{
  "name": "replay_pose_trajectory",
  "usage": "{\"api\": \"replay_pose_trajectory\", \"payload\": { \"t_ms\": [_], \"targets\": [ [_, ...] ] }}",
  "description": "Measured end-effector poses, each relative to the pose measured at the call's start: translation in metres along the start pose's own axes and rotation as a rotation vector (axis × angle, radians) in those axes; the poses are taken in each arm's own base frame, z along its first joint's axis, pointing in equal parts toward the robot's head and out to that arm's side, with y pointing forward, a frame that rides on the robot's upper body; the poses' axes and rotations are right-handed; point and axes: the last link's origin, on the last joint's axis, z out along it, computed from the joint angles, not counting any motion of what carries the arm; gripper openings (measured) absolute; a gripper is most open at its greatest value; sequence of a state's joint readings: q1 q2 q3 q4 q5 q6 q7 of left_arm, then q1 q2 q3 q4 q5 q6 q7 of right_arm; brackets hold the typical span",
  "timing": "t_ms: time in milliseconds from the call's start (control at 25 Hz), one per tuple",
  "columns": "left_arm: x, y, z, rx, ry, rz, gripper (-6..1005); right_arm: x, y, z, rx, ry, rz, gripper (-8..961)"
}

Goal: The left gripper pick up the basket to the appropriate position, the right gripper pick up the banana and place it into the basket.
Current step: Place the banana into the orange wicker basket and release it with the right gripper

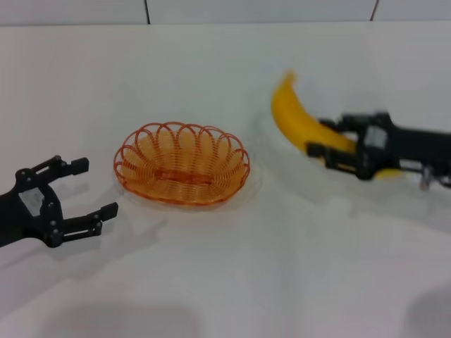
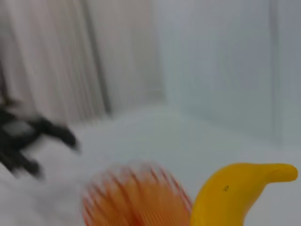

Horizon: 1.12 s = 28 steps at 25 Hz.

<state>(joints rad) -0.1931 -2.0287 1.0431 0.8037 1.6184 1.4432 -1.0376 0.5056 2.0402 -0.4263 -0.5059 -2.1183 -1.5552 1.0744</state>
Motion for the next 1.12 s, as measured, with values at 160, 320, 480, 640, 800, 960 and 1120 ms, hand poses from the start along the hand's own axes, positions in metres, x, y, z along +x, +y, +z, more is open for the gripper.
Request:
{"api": "replay_pose_trajectory", "payload": {
  "t_ms": [160, 320, 480, 640, 800, 960, 1120],
  "targets": [
    [-0.003, 0.0, 0.003, -0.029, -0.028, -0.052, 908, -0.039, 0.008, 0.03, -0.163, -0.094, -0.153, 493],
    [0.0, -0.002, 0.02, -0.088, -0.047, -0.057, 908, -0.059, 0.02, 0.069, -0.322, -0.047, -0.268, 499],
    [0.006, -0.006, 0.033, -0.127, -0.065, -0.088, 908, -0.07, 0.027, 0.105, -0.407, 0.032, -0.338, 505],
    [0.019, -0.007, 0.04, -0.197, -0.068, -0.168, 908, -0.066, 0.03, 0.119, -0.412, 0.081, -0.351, 511],
    [0.024, -0.001, 0.033, -0.299, -0.101, -0.254, 908, -0.065, 0.029, 0.12, -0.391, 0.08, -0.346, 516],
    [0.017, -0.003, 0.026, -0.274, -0.127, -0.274, 908, -0.068, 0.028, 0.121, -0.379, 0.059, -0.344, 522],
    [0.012, -0.007, 0.026, -0.249, -0.165, -0.282, 908, -0.067, 0.026, 0.124, -0.366, 0.068, -0.364, 528]
  ]
}}
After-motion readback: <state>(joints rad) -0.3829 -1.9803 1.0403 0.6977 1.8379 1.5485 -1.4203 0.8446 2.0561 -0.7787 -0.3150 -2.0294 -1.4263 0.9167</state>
